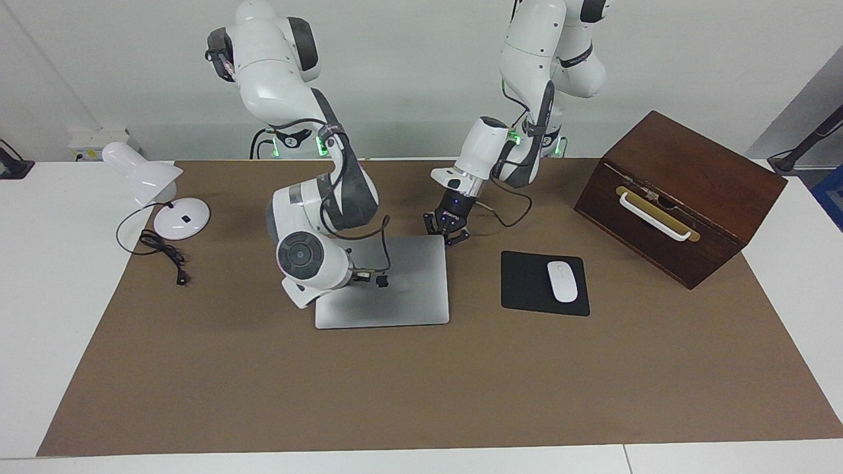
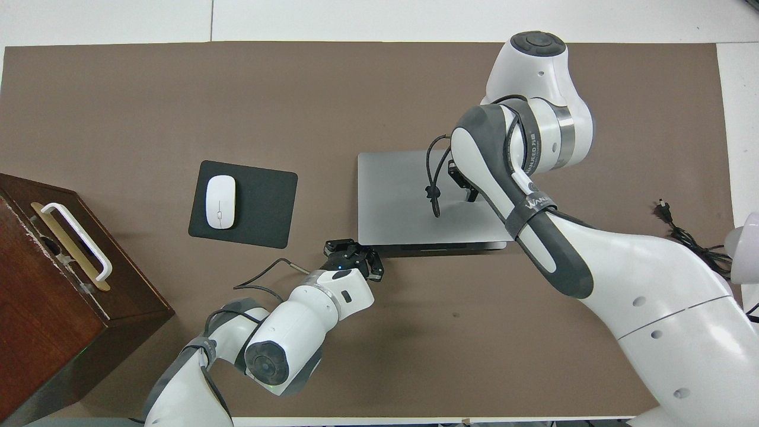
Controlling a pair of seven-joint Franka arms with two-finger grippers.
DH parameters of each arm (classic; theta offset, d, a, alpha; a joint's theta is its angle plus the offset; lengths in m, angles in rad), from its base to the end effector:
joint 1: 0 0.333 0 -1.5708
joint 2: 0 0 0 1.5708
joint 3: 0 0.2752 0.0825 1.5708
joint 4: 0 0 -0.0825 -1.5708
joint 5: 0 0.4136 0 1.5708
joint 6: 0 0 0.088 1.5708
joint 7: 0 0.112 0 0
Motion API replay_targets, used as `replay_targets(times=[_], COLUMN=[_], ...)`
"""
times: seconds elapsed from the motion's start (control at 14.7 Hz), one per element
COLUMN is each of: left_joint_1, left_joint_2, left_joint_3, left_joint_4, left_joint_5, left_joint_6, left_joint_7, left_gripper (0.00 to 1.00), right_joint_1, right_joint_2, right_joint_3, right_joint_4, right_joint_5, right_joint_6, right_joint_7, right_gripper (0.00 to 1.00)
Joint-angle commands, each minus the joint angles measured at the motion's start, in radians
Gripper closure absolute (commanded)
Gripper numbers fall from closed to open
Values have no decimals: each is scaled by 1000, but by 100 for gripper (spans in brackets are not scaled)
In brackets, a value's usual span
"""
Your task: Close laptop with both arms
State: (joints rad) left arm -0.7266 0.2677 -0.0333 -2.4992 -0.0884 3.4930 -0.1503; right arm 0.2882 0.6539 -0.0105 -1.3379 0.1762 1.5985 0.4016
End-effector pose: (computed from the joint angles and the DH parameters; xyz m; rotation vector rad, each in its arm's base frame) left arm 0.3841 -0.3510 0.1964 2.5849 -0.6746 0.9046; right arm 0.6514 0.2068 0.2718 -3.0355 0.2480 0.6575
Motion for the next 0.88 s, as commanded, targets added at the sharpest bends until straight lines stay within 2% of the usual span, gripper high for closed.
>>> replay_targets(times=[0.0, 0.41, 0.68, 0.82], left_joint_1=[13, 12, 13, 13], left_joint_2=[59, 59, 59, 61], left_joint_3=[13, 13, 13, 13], left_joint_4=[10, 10, 10, 9], left_joint_5=[-7, -7, -7, -7], left_joint_6=[9, 9, 9, 9], left_joint_7=[18, 18, 18, 17], left_gripper=[100, 100, 100, 100], right_joint_1=[8, 8, -7, -17], right_joint_2=[-33, -34, -36, -66], right_joint_3=[3, 4, 1, -5], right_joint_4=[-64, -70, -32, -14], right_joint_5=[-7, -7, -9, -15], right_joint_6=[37, 44, 31, 31], right_joint_7=[19, 28, 40, 40], right_gripper=[100, 100, 100, 100])
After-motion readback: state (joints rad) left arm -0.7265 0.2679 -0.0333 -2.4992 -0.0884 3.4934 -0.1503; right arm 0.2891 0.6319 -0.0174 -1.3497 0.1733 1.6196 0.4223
